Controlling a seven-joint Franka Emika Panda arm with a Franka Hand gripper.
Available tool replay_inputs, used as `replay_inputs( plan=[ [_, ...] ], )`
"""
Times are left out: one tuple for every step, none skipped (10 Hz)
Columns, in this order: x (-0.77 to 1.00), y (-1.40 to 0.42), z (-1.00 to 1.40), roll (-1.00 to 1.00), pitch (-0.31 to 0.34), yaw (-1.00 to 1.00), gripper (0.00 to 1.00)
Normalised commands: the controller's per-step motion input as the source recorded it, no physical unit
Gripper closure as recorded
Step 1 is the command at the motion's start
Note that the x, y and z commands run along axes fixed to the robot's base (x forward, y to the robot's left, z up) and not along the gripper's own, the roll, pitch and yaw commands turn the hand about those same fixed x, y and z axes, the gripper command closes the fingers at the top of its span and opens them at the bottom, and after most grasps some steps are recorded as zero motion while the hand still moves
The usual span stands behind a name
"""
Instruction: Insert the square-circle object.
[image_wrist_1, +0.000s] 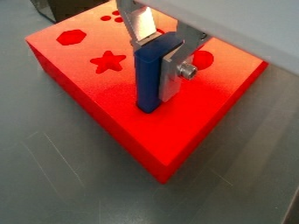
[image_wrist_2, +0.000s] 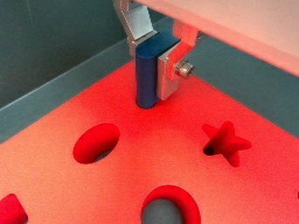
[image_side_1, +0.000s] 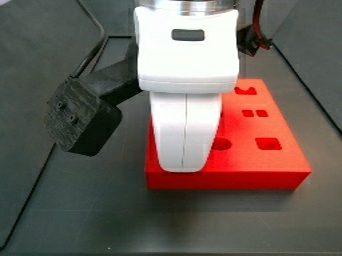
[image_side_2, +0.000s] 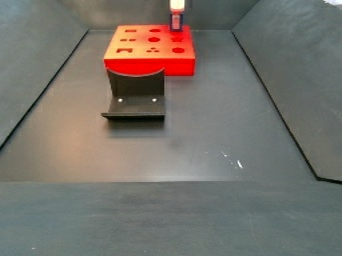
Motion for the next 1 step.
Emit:
replay_inputs(
  plan=[
    [0.0,0.0,0.0,0.0,0.0,0.0,1.0]
  ],
)
